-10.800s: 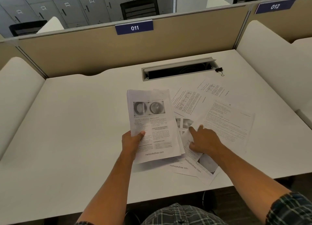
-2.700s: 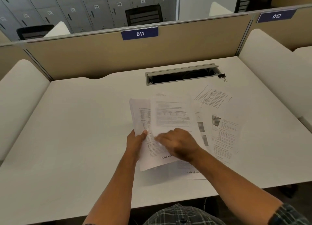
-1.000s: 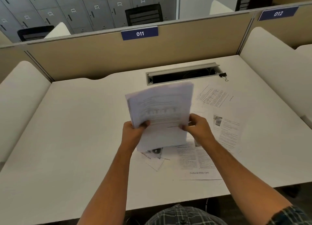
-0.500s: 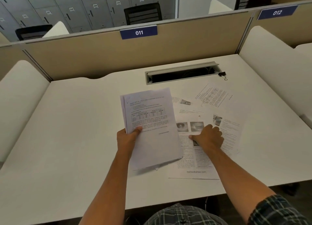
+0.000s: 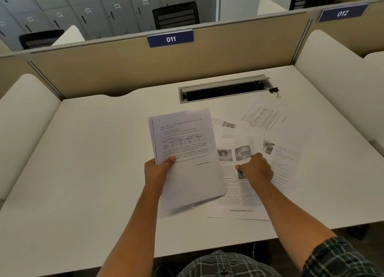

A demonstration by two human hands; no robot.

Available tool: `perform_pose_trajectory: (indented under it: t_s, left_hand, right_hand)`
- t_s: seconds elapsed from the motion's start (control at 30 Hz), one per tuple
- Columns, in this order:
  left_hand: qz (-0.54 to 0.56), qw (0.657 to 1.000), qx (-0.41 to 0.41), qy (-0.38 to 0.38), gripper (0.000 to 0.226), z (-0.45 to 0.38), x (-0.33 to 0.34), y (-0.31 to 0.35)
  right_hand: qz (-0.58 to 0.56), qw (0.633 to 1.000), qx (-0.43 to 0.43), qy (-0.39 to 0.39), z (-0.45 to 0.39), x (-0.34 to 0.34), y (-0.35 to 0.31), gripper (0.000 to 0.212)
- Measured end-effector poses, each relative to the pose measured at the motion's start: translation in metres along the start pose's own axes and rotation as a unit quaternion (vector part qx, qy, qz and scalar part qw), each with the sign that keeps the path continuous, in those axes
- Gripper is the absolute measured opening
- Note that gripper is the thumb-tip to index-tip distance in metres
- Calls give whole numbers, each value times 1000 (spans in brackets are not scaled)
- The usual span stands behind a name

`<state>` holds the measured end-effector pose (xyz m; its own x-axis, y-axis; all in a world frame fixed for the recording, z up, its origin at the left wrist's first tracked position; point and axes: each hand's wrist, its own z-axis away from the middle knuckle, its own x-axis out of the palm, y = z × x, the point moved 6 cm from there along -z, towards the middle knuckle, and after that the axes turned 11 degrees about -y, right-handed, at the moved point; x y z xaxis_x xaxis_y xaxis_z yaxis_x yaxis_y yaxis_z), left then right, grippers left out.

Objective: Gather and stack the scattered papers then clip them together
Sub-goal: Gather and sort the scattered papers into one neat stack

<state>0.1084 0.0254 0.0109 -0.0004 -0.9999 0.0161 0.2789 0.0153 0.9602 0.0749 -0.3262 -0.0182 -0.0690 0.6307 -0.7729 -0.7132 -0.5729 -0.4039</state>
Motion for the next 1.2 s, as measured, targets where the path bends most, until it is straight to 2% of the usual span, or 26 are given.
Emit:
perform_pose_trajectory:
  t_s: [0.17,0.3,0.4,0.6,0.77,0.83,0.97,1.07,1.13,1.2]
  left_hand:
    - [-3,1000,-5,0,16,-1,0,-1]
    - [-2,1000,-5,-2,17,-1,-1,-3]
    - [2,1000,-2,-4,17,-1,-2,-5]
    - [3,1000,3,27,16,-3,-11,-6]
    - [-11,999,2,40,19,-5,-13,-2]
    - [-10,999,-5,37,20,-5,-12,-2]
    - [6,1000,-15,-4,21,-4,-5,-1]
    - [3,998,-34,-60,33,-1,9,3]
    - [-9,996,-41,-84,43,2,16,8]
    - [-23,993,-39,-106,43,5,22,13]
  right_hand:
    - [-105,990,-64,74,4,-13,-5,29]
    - [-220,952,-126,169,15,-50,-22,20]
    - [-313,901,-203,219,27,-85,-37,20]
    - [-454,765,-349,296,72,-143,-58,22]
    - [-489,708,-414,296,94,-146,-68,14]
    - [-489,718,-421,259,94,-141,-73,17]
    - [-383,821,-408,115,83,-104,-90,14]
    - [-328,874,-353,65,72,-66,-89,15]
    - [-332,891,-306,37,68,-47,-87,22]
    - [-348,892,-286,10,66,-36,-87,27]
